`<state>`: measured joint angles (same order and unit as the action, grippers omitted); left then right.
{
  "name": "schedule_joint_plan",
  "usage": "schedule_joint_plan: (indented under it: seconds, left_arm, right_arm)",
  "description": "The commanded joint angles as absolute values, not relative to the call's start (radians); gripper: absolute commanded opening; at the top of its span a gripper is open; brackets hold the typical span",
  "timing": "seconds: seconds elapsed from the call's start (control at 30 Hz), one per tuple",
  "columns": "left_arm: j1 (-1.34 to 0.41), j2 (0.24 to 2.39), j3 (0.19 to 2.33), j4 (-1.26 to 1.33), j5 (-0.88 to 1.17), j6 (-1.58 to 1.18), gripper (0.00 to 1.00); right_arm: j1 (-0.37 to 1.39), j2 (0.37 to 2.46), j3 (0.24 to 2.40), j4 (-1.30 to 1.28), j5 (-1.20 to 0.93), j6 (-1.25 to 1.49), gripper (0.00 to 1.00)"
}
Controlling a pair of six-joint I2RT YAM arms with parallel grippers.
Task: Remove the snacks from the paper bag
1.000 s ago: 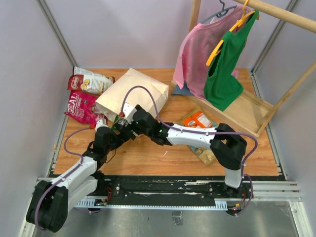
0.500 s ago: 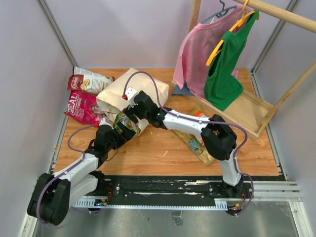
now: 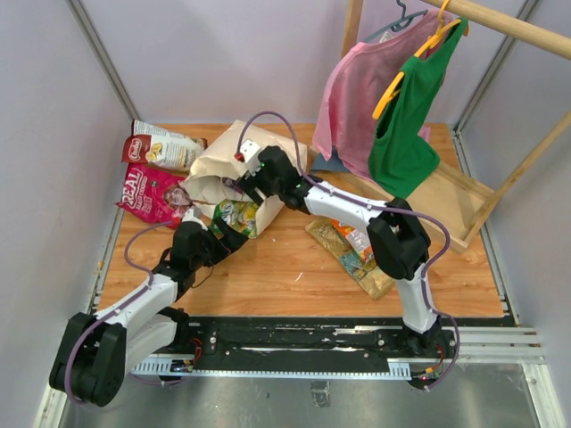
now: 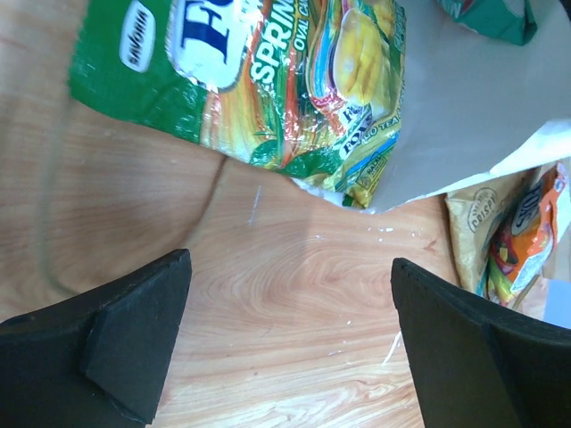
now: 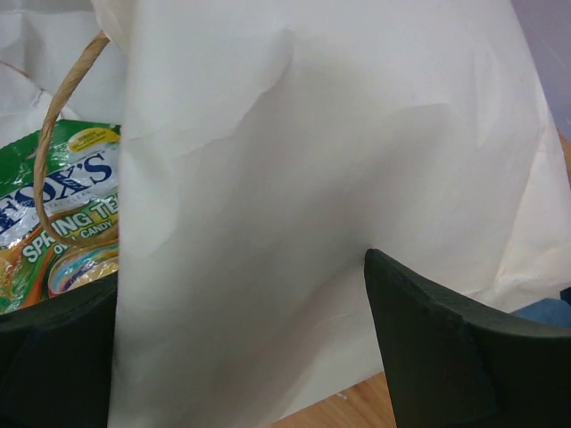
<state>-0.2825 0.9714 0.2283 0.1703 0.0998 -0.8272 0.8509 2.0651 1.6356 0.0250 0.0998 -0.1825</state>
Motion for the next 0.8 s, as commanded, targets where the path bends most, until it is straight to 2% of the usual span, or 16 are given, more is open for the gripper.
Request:
schedule_joint_plan:
  seconds: [0.0, 0.23, 0.47, 0.77]
  left_arm:
    - [-0.276, 0.976, 0.283, 0.190, 0.123, -0.793, 0.96]
    - [-0.276, 1.104, 0.330, 0.320, 0.094, -0.765, 0.84]
    - [-0.277, 1.259, 0.393, 0.436, 0.176, -0.787, 0.66]
    - [-0.278, 1.309, 0.438, 0.432, 0.123, -0.772, 0.55]
  right_arm:
    - [0.745, 2.070, 1.657, 0.026, 0.041, -0.240, 0.88]
    - [0.677, 2.052, 1.643, 0.016, -0.017, -0.239, 0.88]
    - [0.646, 2.038, 1.647, 0.000, -0.042, -0.228, 0.88]
    - [0.643, 2.000, 1.601, 0.023, -0.067, -0.201, 0.88]
